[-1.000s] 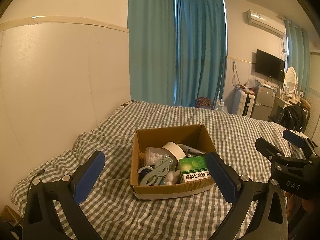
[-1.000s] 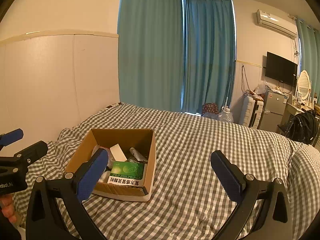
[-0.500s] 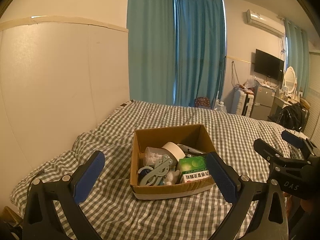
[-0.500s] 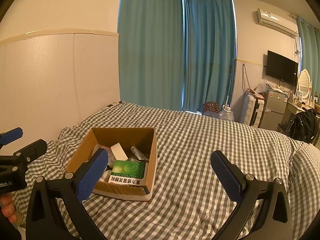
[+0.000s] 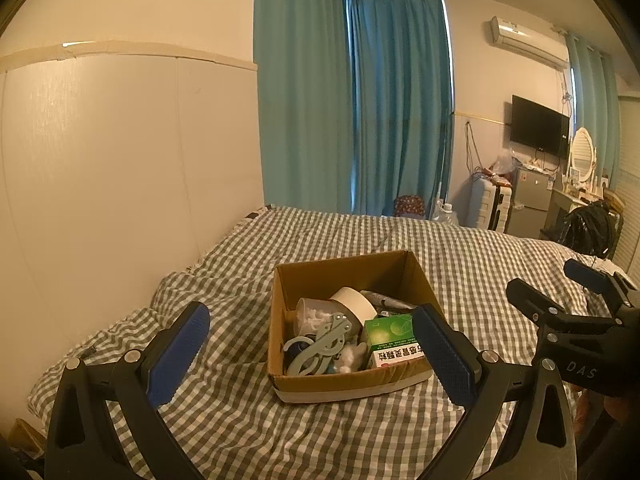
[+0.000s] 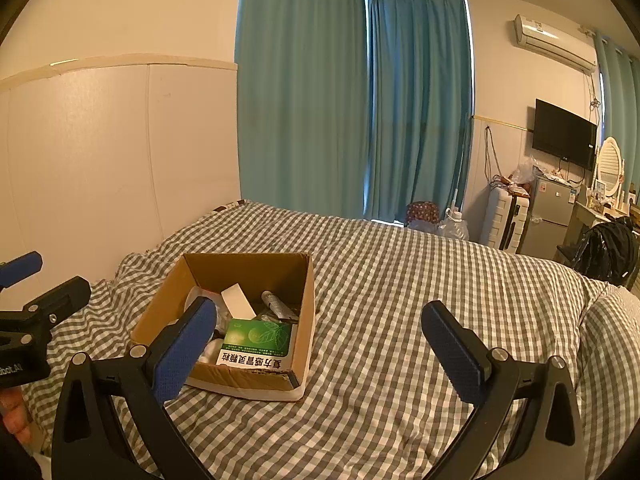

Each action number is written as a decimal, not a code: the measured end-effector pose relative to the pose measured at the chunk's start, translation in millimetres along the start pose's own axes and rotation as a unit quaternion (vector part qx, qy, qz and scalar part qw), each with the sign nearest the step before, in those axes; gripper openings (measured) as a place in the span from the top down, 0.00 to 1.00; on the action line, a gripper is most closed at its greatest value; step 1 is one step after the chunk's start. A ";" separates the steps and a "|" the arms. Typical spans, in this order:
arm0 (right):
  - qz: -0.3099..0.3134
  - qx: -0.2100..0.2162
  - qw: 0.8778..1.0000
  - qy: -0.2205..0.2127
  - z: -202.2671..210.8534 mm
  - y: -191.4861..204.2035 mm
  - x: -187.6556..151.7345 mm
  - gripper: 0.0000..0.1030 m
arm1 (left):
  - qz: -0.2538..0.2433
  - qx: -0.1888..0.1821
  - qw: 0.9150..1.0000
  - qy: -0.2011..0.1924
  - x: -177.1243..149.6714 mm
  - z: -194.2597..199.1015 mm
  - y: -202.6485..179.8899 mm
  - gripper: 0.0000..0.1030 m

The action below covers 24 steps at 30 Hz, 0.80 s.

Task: Organize objects

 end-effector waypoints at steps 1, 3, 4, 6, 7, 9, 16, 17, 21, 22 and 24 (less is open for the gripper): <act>0.000 0.000 1.000 0.001 0.0 0.0 -0.5 0.00 | 0.000 0.002 1.000 0.002 -0.2 -0.5 0.0 0.00; 0.001 -0.001 1.000 0.002 -1.0 0.7 -0.9 0.00 | 0.001 0.004 1.000 0.005 -0.8 -1.6 0.3 0.00; 0.002 0.000 1.000 0.002 -1.0 0.9 -1.5 0.00 | 0.002 0.004 1.000 0.007 -1.0 -2.5 1.0 0.00; 0.002 0.000 1.000 0.003 -1.9 1.4 -1.8 0.00 | 0.004 0.005 1.000 0.009 -1.6 -3.8 1.9 0.00; 0.002 0.000 1.000 0.003 -1.3 1.1 -1.8 0.00 | 0.005 0.005 1.000 0.009 -1.7 -4.0 2.5 0.00; 0.001 0.000 1.000 0.003 -1.4 1.1 -2.0 0.00 | 0.007 0.007 1.000 0.009 -2.1 -3.7 3.6 0.00; 0.001 0.001 1.000 0.005 -1.9 0.8 -2.3 0.00 | 0.010 0.013 1.000 0.008 -1.9 -2.4 4.6 0.00; 0.001 0.001 1.000 0.005 -2.0 1.0 -2.1 0.00 | 0.011 0.012 1.000 0.008 -2.0 -2.5 4.9 0.00; 0.001 0.001 1.000 0.005 -1.8 0.9 -3.2 0.00 | 0.012 0.012 1.000 0.010 -2.0 -2.8 5.5 0.00; 0.001 0.001 1.000 0.005 -2.1 0.8 -3.5 0.00 | 0.011 0.012 1.000 0.010 -1.9 -2.8 5.4 0.00; 0.001 0.001 1.000 0.007 -2.8 0.7 -4.7 0.00 | 0.012 0.013 1.000 0.011 -2.1 -2.8 5.4 0.00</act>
Point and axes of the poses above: each gripper's, at about its wrist camera, not at the fingertips, and z roughly against the way its jaws point, y to its left, x to its top, the point moved 3 cm from there along -z, roughly the way its jaws point, and after that the axes turned 13 degrees about -z, right-handed, at the moved point
